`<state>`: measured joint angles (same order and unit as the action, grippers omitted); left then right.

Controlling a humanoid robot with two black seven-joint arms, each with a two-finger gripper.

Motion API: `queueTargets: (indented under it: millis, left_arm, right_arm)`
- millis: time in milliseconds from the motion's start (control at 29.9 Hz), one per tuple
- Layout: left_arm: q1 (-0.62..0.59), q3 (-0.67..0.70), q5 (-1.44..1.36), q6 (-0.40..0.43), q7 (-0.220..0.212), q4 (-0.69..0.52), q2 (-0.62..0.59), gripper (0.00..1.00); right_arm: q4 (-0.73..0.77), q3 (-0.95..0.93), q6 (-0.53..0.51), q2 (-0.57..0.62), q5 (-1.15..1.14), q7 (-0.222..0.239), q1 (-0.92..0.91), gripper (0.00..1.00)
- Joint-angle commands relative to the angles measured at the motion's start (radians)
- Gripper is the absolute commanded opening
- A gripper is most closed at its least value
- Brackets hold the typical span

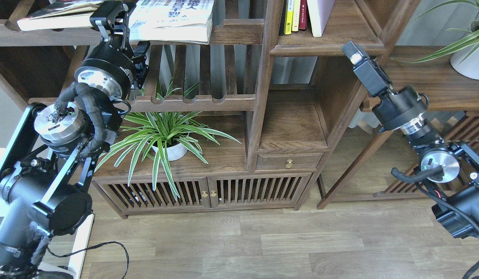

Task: Organize books on shelf
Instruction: 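Grasp the lying white book with the left gripper and pull it out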

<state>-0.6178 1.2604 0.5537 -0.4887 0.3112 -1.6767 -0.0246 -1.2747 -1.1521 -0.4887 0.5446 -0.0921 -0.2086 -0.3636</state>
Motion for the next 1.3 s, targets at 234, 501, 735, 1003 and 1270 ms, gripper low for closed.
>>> queueTargets:
  millis: [234, 501, 735, 1003, 1270]
  left_arm:
    - [0.001, -0.010, -0.002, 0.000, 0.005, 0.006, 0.000, 0.47]
    - [0.006, -0.007, 0.000, 0.000, 0.040, 0.006, 0.002, 0.21]
    - [0.018, -0.015, -0.001, 0.000, 0.071, -0.001, -0.002, 0.03]
    - [0.024, -0.070, -0.121, 0.000, 0.071, -0.003, -0.002, 0.00]
    - [0.024, -0.084, -0.224, 0.156, 0.062, -0.006, -0.003, 0.00]
  right_arm:
    - [0.000, 0.000, 0.000, -0.006, 0.000, 0.000, 0.002, 0.81]
    - [0.000, 0.000, 0.000, -0.008, 0.000, 0.000, 0.000, 0.81]
    - [0.000, 0.000, 0.000, -0.009, 0.000, 0.000, 0.002, 0.80]
    - [0.003, 0.000, 0.000, -0.023, 0.000, 0.000, 0.003, 0.80]
    - [0.006, 0.002, 0.000, -0.034, 0.000, 0.002, 0.005, 0.80]
